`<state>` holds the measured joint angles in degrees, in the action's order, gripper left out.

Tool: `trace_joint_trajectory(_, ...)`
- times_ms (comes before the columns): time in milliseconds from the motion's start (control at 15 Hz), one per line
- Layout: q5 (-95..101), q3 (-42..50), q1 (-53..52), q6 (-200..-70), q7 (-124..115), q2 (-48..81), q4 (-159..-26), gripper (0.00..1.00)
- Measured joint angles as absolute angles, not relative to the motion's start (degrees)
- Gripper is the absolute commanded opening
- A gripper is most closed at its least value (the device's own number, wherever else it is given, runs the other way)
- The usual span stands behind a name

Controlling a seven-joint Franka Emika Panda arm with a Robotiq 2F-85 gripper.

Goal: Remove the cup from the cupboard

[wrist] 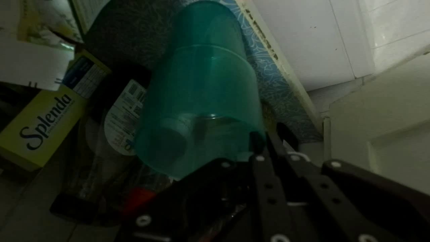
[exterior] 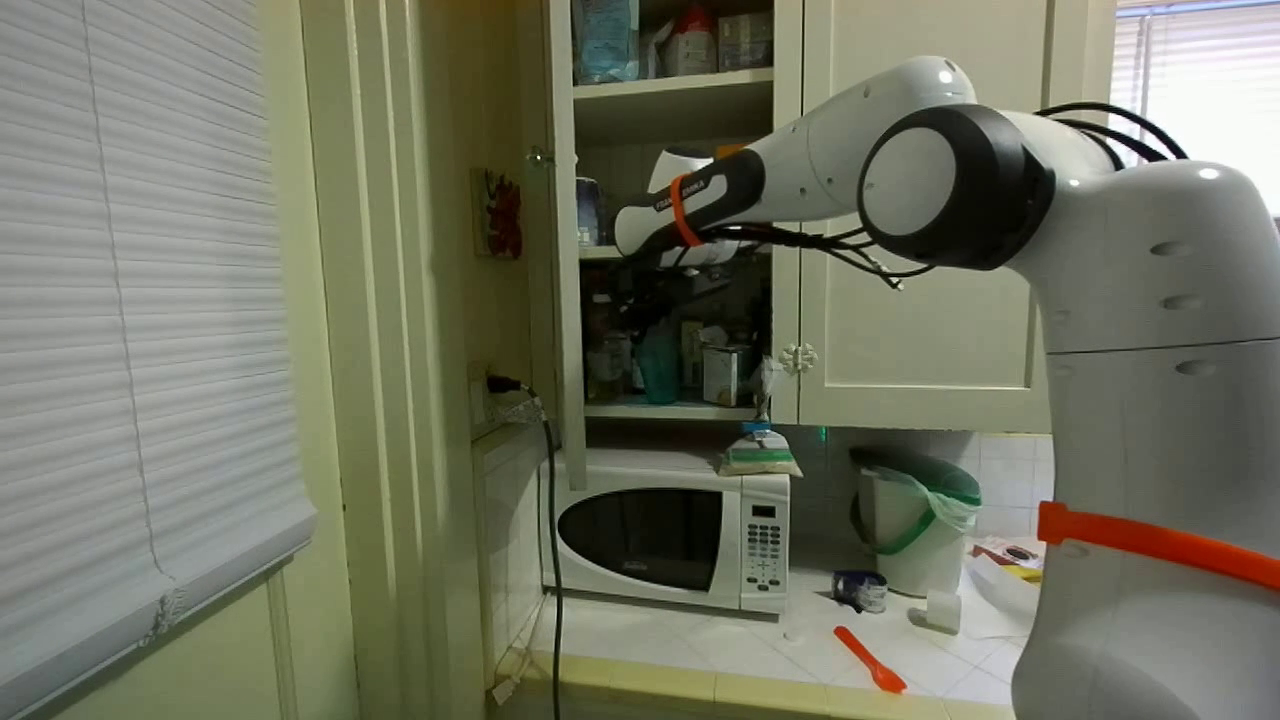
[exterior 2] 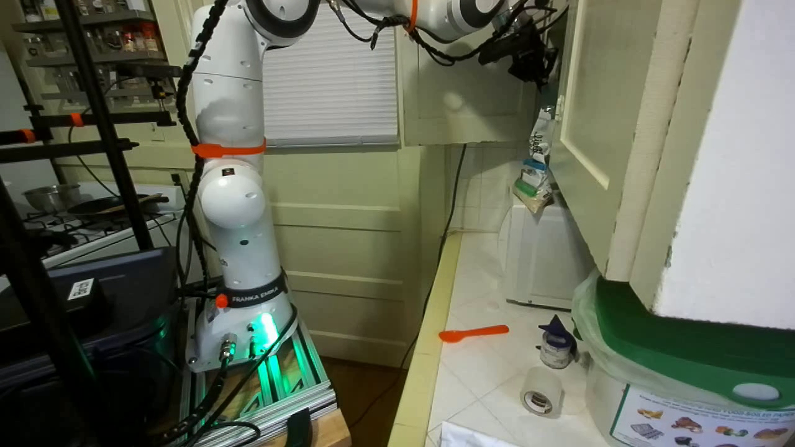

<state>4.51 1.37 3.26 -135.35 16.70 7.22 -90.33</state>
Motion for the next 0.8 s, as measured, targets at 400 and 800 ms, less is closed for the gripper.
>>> trace_joint_trajectory(400,0.8,1.4,3.8,-135.2,17.0,7.1,-90.2,0.30)
trace_joint_trajectory(800,0.6,1.7,4.0,-134.7,16.9,7.1,-90.1,0.67)
